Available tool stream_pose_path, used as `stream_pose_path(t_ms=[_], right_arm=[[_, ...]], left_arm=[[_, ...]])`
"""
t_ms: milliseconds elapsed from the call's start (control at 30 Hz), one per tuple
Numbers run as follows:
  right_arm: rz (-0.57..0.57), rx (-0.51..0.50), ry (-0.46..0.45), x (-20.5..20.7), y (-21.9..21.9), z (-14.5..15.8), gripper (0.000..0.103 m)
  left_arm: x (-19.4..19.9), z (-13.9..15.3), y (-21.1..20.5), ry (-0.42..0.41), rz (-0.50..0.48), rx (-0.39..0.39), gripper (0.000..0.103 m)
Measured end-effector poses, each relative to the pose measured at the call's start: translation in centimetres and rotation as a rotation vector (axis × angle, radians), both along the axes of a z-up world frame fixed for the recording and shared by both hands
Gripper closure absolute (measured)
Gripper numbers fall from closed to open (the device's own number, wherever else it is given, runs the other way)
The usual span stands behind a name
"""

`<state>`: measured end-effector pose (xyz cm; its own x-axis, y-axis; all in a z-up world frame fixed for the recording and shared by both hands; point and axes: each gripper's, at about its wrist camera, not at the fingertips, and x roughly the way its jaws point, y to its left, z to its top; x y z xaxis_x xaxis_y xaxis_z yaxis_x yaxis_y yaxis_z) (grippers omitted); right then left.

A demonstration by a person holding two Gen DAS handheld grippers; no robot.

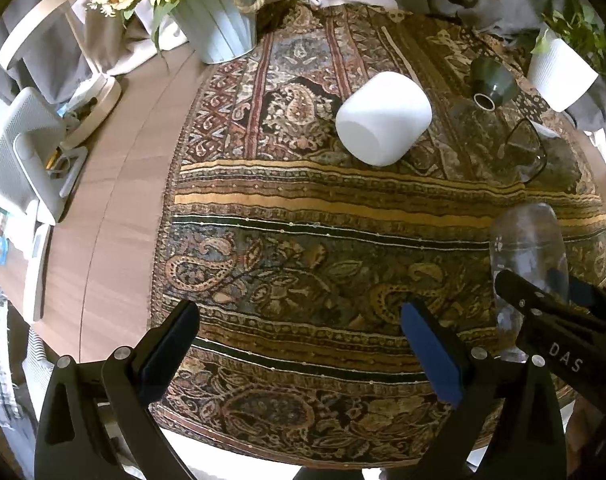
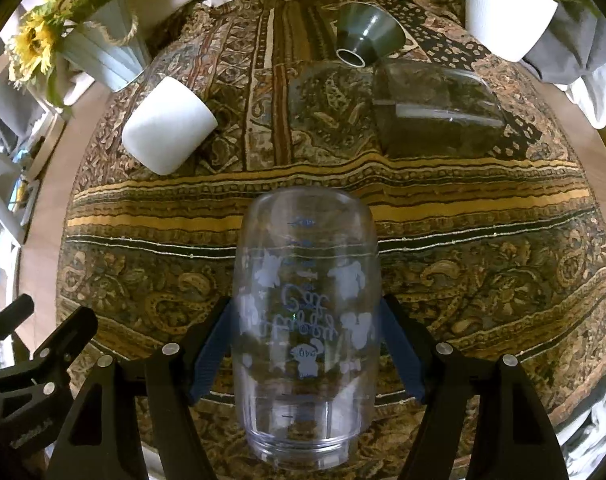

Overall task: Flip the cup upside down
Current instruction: 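Lift the clear glass cup off the cloth with the right tool, then carry the glass to the left tool while the left tool closes on it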

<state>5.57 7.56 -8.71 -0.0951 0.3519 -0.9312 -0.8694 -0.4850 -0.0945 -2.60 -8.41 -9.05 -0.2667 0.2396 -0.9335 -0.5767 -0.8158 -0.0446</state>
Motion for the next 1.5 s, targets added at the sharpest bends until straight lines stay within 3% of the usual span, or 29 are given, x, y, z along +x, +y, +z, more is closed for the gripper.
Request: stream_pose_path(t_ms=[333, 400, 867, 1500], right_arm=[[-0.007, 0.003, 0.013, 0.3, 0.2, 0.9, 0.029], [-0.012, 0.029, 0.015, 0.5, 0.0, 1.9, 0.021], [-0.043, 0.133, 0.069, 4.5, -0.3, 9.8, 0.021], [-0.184, 0.062, 0.072, 13.6, 4.8, 8.9, 0.021]], left_arm=[[0.1, 0.8, 0.1, 0.003, 0.007, 0.018, 0.000], [0.2, 1.3, 0.1, 0.010, 0.006, 0.022, 0.000], [3.0, 5.5, 2.7, 0.006, -0.064, 0.122, 0.000], [7.1, 3.9, 13.0, -0.071, -0.217, 0.099, 0.005]])
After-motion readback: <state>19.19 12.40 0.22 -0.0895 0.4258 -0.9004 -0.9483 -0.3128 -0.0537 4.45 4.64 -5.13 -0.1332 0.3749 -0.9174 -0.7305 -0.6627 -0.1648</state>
